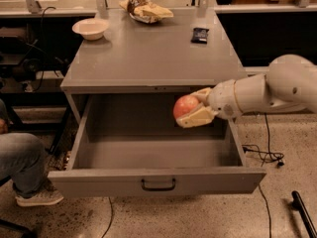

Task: Place apple into top drawer

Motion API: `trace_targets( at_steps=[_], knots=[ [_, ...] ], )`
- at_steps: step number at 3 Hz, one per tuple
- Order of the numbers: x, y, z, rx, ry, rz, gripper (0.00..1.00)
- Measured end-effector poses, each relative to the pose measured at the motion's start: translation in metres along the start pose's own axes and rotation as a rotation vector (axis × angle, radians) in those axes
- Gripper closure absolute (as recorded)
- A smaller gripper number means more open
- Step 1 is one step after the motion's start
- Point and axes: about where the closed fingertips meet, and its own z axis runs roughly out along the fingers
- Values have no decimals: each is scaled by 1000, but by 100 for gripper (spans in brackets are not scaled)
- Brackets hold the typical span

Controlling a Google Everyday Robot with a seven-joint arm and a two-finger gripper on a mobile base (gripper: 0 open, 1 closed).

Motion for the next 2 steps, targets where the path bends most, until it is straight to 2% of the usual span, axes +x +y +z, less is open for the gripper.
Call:
trace_targets(
  at_steps=[1, 2],
  knots=[
    [53, 5, 38, 21, 23, 99, 100],
    [76, -9, 60, 101, 16, 144, 100]
  ],
)
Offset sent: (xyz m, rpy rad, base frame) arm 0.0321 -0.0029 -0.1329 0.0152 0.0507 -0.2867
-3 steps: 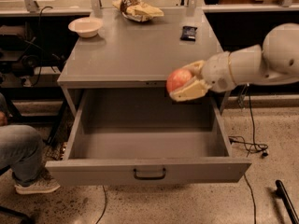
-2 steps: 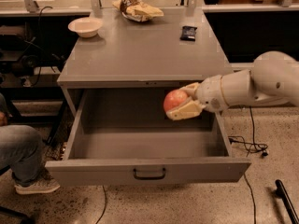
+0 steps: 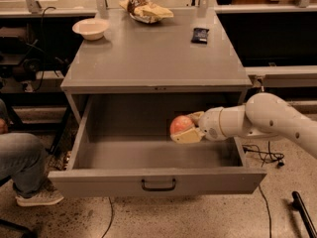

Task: Place apple into top drawer

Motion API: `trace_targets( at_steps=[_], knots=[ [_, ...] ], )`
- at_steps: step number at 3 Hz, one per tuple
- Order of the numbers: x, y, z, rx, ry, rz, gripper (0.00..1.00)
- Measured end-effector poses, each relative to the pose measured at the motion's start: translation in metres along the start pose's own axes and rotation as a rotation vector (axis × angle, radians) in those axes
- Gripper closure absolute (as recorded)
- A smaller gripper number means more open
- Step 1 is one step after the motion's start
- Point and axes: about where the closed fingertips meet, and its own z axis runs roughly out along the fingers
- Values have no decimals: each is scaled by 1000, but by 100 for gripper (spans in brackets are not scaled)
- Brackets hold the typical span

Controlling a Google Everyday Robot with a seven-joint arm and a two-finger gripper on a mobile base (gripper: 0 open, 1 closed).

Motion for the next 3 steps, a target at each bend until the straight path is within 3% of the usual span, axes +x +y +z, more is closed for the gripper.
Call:
trace_targets(
  at_steps=[1, 2, 3],
  knots=[
    [5, -15, 26, 48, -53, 10, 82],
    [7, -21, 53, 41, -70, -2, 59],
    [5, -18, 84, -3, -53, -28, 28]
  ],
)
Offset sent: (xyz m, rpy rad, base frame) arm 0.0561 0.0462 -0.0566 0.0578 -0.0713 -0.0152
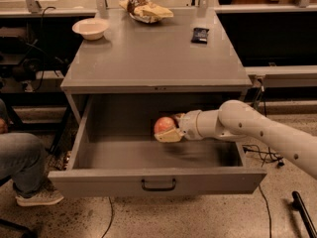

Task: Place apple into top drawer

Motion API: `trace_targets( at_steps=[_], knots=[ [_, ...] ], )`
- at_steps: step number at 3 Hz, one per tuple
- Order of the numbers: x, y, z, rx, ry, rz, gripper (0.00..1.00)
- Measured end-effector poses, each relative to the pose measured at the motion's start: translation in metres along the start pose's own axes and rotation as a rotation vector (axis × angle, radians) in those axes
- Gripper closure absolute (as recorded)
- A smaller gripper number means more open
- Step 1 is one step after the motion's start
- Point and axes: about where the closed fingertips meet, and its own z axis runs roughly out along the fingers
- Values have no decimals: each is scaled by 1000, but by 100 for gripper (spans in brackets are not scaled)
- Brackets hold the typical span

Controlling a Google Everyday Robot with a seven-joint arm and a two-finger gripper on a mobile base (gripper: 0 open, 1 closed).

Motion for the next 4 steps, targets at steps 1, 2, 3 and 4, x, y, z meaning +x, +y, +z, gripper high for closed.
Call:
trace_targets(
  at_steps=[1, 2, 3, 4],
  knots=[
    [-2, 2, 10, -19, 12, -16, 5],
    [-5, 5, 4, -18, 19, -26, 0],
    [-14, 13, -23, 26, -3, -27, 0],
    [-29, 32, -103, 176, -22, -21, 0]
  ],
)
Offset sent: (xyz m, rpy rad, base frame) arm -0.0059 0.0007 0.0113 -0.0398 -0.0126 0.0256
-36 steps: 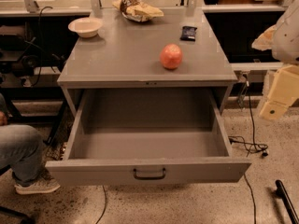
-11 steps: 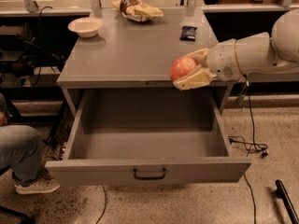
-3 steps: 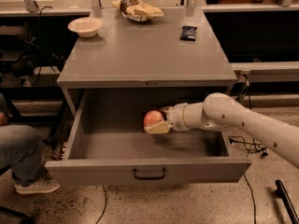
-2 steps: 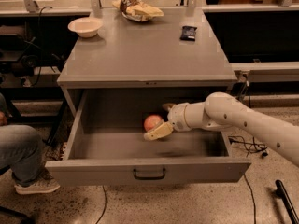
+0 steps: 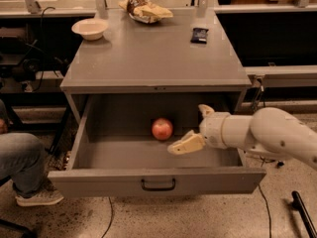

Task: Place apple into top drawer

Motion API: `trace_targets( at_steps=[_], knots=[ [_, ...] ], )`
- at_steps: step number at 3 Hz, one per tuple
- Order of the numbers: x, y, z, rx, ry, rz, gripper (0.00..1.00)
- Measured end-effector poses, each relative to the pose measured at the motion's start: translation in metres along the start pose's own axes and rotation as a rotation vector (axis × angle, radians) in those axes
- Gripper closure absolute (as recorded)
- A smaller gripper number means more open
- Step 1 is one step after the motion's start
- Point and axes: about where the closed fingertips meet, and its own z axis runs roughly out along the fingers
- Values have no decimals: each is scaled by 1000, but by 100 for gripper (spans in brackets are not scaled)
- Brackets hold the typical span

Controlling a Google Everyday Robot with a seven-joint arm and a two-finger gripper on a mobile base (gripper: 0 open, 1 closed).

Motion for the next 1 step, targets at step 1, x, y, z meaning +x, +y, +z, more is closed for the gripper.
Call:
trace_targets(
  at_steps=[1],
  knots=[
    [-17, 8, -59, 103, 25, -7, 0]
  ],
)
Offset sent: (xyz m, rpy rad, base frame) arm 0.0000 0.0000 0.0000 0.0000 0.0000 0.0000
